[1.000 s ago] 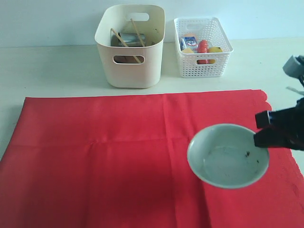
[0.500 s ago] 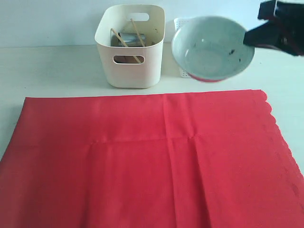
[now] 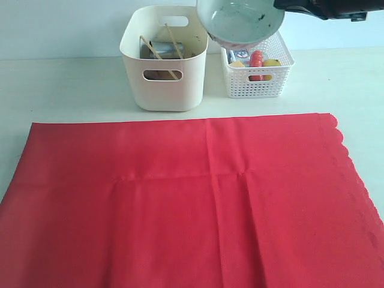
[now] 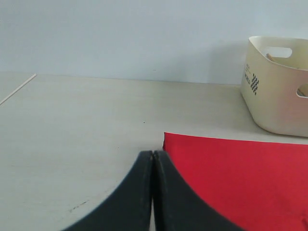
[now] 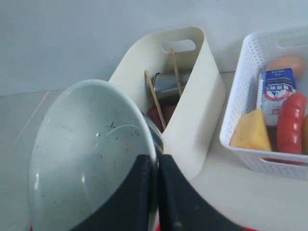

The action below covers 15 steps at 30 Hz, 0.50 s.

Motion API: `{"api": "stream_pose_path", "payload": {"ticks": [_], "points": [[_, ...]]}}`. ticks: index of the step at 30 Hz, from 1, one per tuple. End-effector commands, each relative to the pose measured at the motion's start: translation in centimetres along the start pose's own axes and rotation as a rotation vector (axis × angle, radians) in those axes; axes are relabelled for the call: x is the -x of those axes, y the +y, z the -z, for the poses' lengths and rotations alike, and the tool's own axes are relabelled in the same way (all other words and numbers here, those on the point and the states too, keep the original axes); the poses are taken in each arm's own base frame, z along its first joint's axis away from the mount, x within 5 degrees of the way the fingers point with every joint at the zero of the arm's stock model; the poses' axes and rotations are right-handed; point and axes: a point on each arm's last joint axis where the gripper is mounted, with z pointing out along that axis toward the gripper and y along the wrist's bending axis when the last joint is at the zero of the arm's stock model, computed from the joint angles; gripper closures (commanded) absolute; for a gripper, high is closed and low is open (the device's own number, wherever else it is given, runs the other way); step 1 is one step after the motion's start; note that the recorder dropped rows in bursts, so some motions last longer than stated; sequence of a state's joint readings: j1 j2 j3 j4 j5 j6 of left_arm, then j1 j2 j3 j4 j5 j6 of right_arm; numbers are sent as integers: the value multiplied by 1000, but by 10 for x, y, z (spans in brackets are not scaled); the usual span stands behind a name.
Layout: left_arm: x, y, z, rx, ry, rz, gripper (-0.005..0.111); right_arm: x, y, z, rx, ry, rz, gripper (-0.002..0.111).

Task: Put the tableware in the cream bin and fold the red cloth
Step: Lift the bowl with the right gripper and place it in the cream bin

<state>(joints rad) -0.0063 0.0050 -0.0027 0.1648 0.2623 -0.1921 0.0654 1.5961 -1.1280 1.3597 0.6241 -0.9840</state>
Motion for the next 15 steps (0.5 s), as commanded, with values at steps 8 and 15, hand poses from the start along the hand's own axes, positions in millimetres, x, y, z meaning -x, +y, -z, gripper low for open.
{"api": "stream_pose_path", "payload": {"ticks": [8,15], "points": [[0,0,0,-8,-9,-5,104,16,8,-94,160,54,52,108],[0,0,0,-8,-9,-5,104,20,17,-139,215,60,88,108]]}}
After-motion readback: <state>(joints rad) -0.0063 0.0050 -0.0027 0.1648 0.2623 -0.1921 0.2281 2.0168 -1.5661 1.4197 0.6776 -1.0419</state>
